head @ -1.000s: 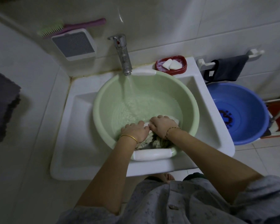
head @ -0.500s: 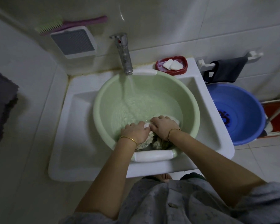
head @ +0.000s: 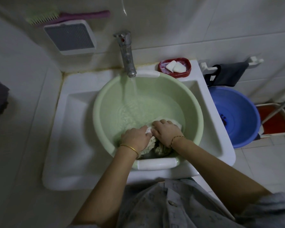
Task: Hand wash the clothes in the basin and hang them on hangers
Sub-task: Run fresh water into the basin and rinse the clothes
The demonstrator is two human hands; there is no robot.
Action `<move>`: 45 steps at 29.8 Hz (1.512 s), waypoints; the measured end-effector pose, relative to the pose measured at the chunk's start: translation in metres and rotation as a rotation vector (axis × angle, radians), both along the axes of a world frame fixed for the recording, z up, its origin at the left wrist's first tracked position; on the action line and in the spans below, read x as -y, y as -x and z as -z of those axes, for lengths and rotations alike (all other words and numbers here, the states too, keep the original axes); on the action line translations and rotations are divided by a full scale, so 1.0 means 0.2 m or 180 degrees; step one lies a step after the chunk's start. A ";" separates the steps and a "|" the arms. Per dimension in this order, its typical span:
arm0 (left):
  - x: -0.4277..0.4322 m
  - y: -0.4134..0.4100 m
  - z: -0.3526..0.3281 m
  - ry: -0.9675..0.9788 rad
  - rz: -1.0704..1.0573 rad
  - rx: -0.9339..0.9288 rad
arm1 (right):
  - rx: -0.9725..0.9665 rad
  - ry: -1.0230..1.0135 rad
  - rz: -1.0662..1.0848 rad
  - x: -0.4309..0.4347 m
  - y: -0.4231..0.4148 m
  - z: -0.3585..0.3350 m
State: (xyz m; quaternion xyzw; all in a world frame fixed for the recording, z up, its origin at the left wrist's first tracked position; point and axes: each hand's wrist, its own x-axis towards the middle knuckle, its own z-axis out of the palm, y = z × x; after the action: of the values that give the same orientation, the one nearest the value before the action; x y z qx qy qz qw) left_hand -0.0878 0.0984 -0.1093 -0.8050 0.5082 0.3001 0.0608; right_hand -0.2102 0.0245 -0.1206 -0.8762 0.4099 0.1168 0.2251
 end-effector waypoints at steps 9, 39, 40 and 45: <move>-0.01 0.00 -0.02 -0.0163 0.0094 -0.0053 | 0.0083 0.0001 0.0108 0.01 -0.02 0.00; -0.02 -0.01 -0.03 -0.0164 0.0165 -0.0098 | -0.0126 0.0072 0.0117 0.00 -0.04 -0.02; -0.02 -0.02 -0.02 -0.0158 0.0162 -0.0105 | -0.0126 0.0068 0.0121 -0.01 -0.04 -0.02; -0.02 -0.02 -0.01 -0.0120 0.0139 -0.0108 | -0.0151 0.0086 0.0119 0.00 -0.05 -0.02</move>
State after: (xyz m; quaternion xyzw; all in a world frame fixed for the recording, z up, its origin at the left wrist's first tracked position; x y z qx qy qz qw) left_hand -0.0846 0.1023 -0.1063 -0.7871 0.5209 0.3219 0.0739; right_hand -0.2009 0.0251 -0.1158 -0.8683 0.4329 0.1278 0.2055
